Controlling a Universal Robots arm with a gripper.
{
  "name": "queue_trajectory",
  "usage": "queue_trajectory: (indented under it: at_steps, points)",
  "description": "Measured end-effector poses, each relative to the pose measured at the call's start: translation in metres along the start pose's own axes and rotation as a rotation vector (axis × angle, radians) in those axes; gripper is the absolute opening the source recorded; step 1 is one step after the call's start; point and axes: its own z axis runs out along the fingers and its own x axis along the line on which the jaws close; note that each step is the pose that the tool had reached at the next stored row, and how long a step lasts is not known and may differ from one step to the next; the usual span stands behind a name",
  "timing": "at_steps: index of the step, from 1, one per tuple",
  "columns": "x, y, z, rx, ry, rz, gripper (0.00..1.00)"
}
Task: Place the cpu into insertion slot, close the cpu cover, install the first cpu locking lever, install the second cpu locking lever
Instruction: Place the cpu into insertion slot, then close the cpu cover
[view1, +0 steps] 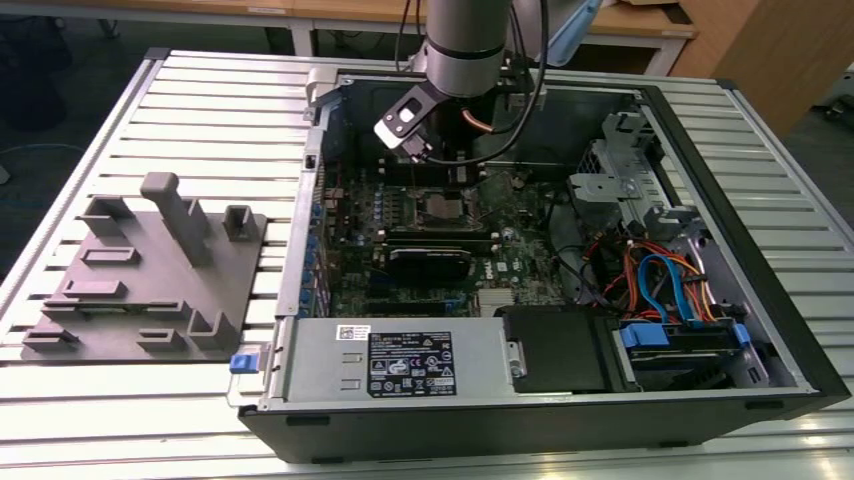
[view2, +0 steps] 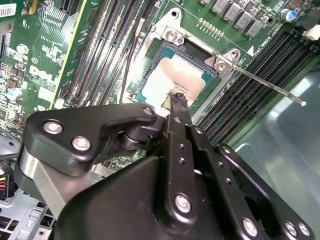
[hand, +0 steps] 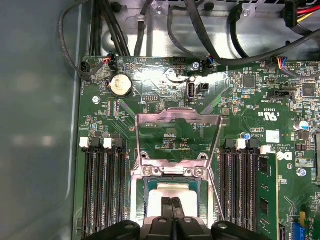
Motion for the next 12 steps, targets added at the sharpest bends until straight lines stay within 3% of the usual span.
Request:
queue_trajectory:
  at_steps: [12]
  points:
    - [0.0,0.0,0.0,0.0005,0.0,0.0,0.1]
